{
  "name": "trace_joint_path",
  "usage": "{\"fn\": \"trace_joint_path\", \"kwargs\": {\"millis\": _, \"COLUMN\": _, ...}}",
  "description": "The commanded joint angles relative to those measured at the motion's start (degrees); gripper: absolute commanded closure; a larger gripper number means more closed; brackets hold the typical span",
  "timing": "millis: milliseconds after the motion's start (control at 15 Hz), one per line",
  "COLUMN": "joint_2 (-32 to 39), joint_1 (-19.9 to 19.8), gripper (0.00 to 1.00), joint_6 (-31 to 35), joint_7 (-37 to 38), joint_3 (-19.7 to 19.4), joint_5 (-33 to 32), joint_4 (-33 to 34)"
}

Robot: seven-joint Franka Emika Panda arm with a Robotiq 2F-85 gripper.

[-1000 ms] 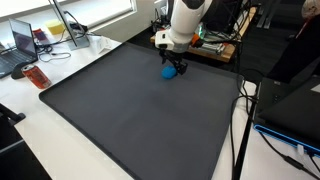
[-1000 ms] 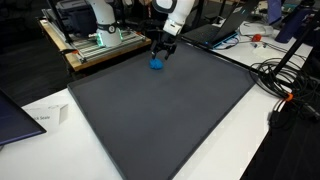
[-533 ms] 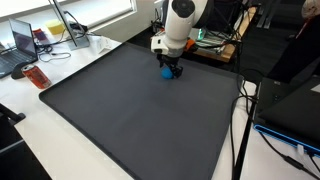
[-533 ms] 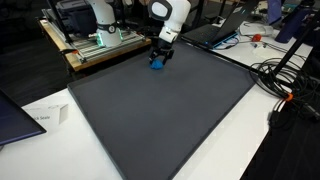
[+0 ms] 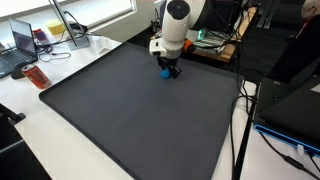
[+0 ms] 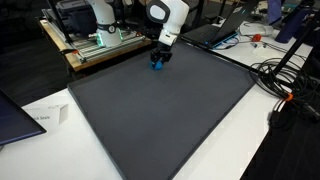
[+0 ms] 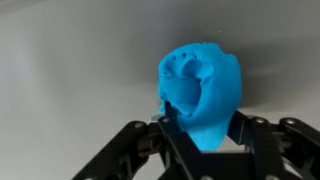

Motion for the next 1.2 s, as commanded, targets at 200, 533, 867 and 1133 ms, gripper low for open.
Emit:
{"fn": "trace_joint_path", "kwargs": {"millis": 200, "joint_2": -4.28, "joint_1": -1.99, "gripper": 0.99, "joint_6": -4.08, "joint_7": -7.88, "joint_3": 1.09, "joint_5": 5.96, "joint_4": -0.82}}
{"fn": "trace_joint_path", "kwargs": {"millis": 533, "joint_2": -11.07, "joint_1": -2.51, "gripper": 1.00, "joint_6": -8.92, "joint_7": -10.60, "joint_3": 1.11, "joint_5": 6.87, "joint_4": 0.15}}
{"fn": "trace_joint_path", "kwargs": {"millis": 867, "joint_2": -18.64, "joint_1": -4.42, "gripper": 1.00, "joint_6": -13.50, "joint_7": -13.65, "joint_3": 2.33, "joint_5": 7.81, "joint_4": 2.81}}
{"fn": "trace_joint_path", "kwargs": {"millis": 1133, "joint_2": -23.25, "joint_1": -6.13, "gripper": 1.00, "joint_6": -16.41, "joint_7": -16.27, "joint_3": 3.53, "joint_5": 9.33, "joint_4": 6.14}}
